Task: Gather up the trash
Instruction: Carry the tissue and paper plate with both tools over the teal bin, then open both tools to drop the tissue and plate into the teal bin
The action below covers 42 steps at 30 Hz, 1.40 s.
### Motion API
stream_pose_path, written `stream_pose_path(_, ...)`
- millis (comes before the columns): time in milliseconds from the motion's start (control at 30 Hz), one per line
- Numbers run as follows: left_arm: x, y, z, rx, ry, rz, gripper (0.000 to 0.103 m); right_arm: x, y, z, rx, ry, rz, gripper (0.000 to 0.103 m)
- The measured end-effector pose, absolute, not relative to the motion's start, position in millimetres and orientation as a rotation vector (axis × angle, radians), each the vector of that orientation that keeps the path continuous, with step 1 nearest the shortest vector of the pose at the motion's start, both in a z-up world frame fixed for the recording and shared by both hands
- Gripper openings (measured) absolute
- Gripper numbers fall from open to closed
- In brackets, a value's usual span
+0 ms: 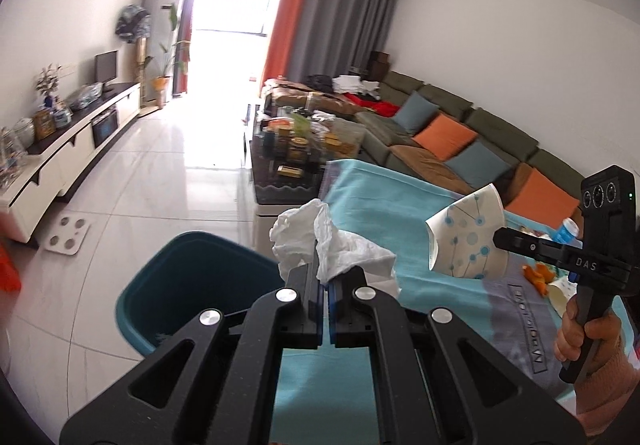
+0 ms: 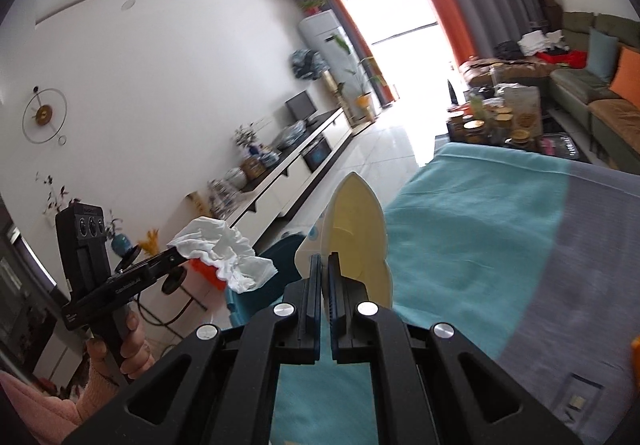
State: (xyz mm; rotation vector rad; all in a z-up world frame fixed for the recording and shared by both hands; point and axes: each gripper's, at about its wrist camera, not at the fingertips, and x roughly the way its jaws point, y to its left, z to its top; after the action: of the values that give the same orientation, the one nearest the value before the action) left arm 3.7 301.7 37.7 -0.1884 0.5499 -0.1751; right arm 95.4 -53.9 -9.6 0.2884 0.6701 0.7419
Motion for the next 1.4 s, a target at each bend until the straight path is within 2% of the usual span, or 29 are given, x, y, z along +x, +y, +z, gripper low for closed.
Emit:
stream_pose_path(467, 12, 360, 20, -0.229, 0.595, -0.079, 0.002, 112, 20, -12, 0.202, 0.722, 0.832, 0.002)
stream_pose_path(1400, 50, 377, -39, -0.296, 0.708, 0.018, 0.002, 116, 103, -23, -0.007, 0.749, 0.849, 0.002)
